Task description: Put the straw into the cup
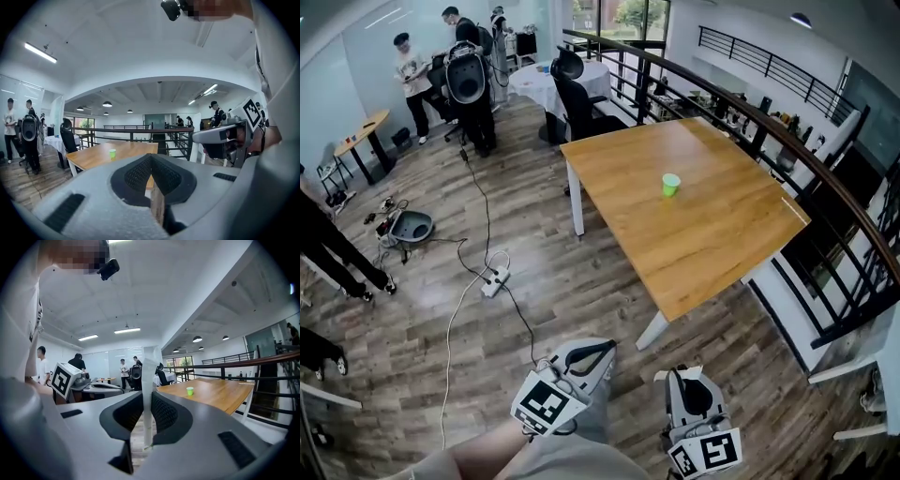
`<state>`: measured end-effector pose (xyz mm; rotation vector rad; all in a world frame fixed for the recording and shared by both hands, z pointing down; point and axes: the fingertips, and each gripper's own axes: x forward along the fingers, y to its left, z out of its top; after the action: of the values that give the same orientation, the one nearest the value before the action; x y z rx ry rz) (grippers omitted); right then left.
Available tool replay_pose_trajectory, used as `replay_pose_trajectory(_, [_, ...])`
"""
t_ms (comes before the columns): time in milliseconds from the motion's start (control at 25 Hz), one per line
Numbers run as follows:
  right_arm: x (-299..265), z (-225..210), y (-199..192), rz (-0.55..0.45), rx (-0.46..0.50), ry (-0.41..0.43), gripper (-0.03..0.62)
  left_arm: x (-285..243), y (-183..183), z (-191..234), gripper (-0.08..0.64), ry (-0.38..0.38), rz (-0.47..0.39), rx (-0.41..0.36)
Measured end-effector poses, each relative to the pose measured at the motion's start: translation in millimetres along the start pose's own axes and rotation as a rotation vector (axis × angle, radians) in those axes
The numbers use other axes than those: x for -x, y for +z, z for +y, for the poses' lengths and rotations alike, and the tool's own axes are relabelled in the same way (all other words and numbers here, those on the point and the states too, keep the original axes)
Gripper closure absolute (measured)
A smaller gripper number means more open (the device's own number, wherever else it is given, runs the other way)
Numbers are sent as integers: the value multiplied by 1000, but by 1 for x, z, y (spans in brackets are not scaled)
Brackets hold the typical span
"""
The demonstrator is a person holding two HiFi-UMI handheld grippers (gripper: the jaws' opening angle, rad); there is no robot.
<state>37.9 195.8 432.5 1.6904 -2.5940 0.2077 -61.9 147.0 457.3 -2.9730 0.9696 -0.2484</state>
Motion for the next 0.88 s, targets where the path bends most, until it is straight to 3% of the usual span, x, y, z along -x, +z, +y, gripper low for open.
replay_pose_trajectory(320, [-70,-51,6,38,-15,-30,535,-60,4,53,547,-20,25,48])
replay_pose_trajectory(880, [-199,-114,28,68,-52,-68,534,-148,15,152,548,-87,43,59])
